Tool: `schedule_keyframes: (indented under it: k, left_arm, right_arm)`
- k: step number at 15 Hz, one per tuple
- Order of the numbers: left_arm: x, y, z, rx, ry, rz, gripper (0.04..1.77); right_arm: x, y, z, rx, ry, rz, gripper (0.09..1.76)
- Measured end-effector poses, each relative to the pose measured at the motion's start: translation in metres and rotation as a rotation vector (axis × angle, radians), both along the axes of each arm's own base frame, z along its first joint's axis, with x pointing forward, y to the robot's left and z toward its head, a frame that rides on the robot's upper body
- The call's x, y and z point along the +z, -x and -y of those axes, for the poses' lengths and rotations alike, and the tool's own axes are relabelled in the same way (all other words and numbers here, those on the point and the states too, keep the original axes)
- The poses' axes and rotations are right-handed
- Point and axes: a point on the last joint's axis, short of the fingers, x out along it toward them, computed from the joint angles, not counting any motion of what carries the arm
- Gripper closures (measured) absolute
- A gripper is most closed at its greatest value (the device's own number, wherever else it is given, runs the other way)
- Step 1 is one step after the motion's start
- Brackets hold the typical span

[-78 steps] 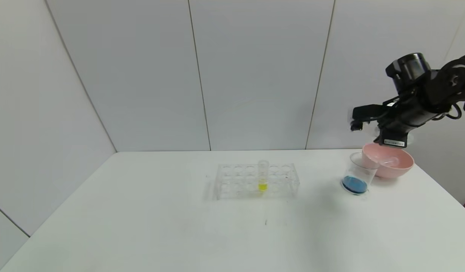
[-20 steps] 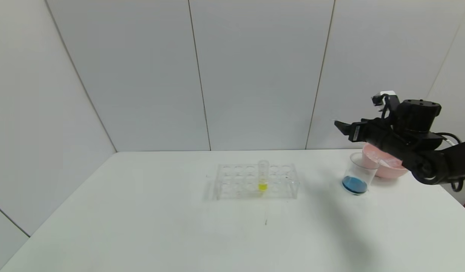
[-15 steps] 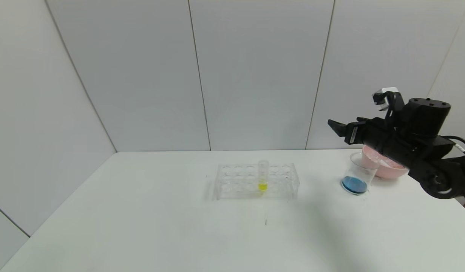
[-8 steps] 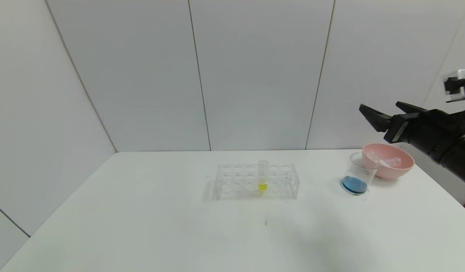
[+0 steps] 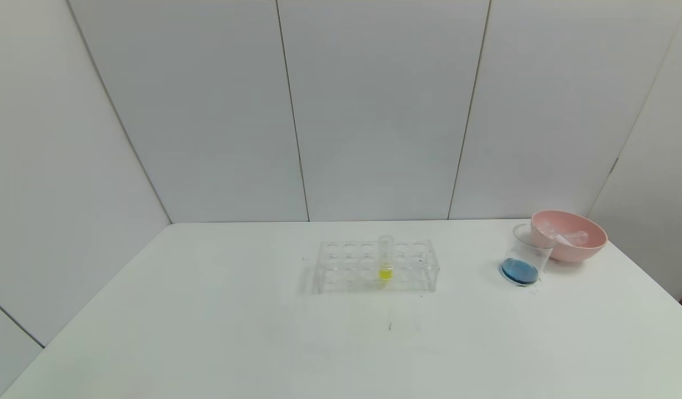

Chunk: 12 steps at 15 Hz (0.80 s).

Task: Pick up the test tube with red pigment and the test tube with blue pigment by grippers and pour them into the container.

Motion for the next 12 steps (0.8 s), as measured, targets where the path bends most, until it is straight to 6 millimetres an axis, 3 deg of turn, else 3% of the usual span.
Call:
schedule_keyframes:
  k: [5, 8, 12]
  left_arm:
    - [0.0, 0.0, 0.0, 0.0, 0.0, 0.0, 0.05]
    - [0.0, 0.0, 0.0, 0.0, 0.0, 0.0, 0.05]
    - [0.0, 0.0, 0.0, 0.0, 0.0, 0.0, 0.05]
  right_arm:
    - [-0.011, 0.095, 0.012, -0.022, 0.005, 0.036, 0.15]
    - [-0.021, 0.141, 0.018, -0.065, 0.006, 0.013, 0.15]
    - [-0.035, 0.182, 0.019, -0.115, -0.001, 0.114, 0.15]
